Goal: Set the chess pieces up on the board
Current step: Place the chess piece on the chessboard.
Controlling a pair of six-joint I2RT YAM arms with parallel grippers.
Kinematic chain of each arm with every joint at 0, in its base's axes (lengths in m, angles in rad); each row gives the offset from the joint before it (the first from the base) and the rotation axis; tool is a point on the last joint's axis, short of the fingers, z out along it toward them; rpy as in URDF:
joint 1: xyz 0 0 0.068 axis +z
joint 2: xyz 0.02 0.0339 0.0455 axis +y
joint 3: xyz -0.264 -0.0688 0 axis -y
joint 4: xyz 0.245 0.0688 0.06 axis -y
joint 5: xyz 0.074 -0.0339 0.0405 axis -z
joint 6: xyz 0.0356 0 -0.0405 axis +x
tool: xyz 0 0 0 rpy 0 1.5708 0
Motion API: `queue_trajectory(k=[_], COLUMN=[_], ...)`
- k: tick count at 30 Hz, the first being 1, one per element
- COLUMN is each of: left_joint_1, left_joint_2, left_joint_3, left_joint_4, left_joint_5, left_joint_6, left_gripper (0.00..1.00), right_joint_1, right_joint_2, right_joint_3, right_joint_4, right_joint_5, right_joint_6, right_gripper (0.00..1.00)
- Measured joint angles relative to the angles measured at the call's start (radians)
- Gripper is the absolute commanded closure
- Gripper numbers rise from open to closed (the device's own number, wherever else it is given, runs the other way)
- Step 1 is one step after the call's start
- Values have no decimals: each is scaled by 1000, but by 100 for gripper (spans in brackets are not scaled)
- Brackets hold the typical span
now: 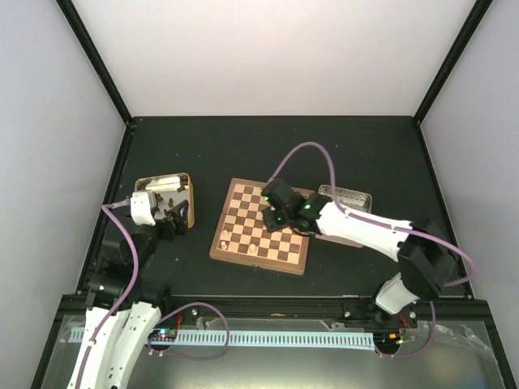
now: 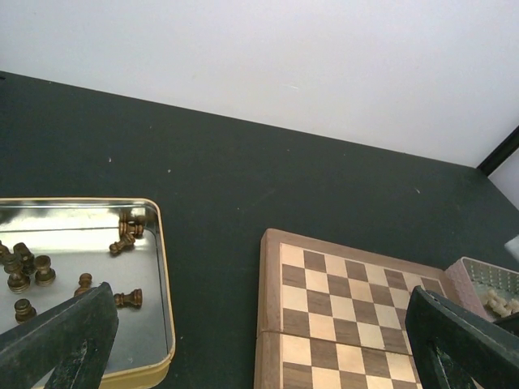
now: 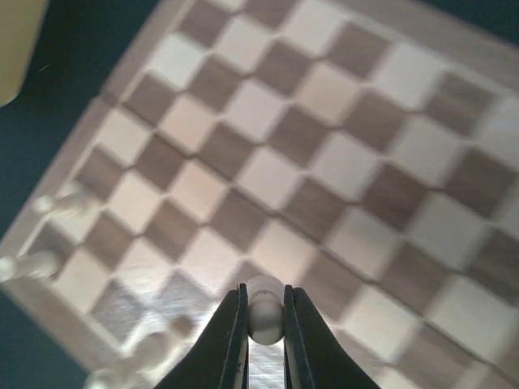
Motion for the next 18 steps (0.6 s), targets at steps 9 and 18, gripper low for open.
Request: queue_trajectory(k=[9,18], left_joint_1=[0,0], left_joint_2=[-10,-11], left_joint_3=[0,0], left_joint_4=[-3,-3], left_joint_5=[-5,-8], left_joint_6=[0,0], left_gripper=[1,1], right_joint_1=[161,208], right_joint_2=[214,393], right_joint_3=[156,306], right_joint_4=[10,-37], right_joint_5=[-100,-91], right_joint_6=[0,-31], right_gripper=[89,87])
